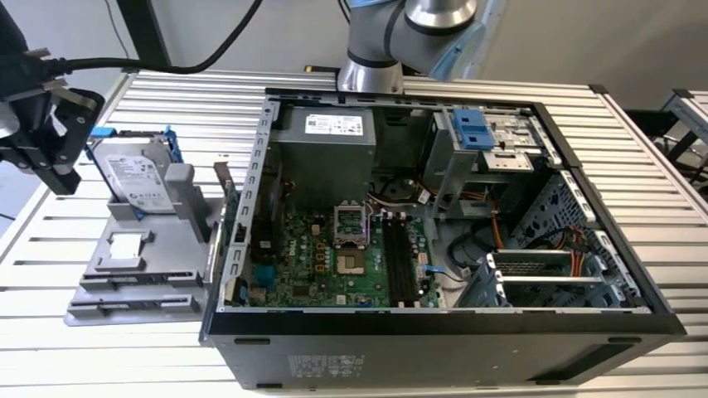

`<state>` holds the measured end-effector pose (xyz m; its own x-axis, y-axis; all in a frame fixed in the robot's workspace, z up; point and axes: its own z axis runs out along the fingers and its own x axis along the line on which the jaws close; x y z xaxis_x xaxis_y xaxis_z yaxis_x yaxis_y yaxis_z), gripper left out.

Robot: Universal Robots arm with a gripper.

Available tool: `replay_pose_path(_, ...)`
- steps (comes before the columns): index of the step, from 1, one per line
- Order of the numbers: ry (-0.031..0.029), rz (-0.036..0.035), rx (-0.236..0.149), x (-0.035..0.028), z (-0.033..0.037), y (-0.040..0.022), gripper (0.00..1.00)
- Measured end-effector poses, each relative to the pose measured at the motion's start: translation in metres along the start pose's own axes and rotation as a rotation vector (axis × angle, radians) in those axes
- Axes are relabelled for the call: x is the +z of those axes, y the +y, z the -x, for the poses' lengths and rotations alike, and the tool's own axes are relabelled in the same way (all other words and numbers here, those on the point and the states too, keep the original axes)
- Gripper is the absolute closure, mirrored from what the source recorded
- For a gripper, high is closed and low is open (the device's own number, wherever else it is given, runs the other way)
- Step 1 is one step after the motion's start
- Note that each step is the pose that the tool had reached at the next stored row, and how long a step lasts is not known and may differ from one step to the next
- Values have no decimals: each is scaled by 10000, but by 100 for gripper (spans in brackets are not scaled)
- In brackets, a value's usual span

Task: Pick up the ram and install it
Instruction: 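Pick up the ram and move it above insertion slot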

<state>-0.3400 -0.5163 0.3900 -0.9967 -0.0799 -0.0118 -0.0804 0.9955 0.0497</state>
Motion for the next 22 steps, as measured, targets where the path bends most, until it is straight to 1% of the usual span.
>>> replay_pose_path(5,43,9,-845,-1,0,0,100)
replay_pose_path(22,198,45,-3942,-1,0,0,100)
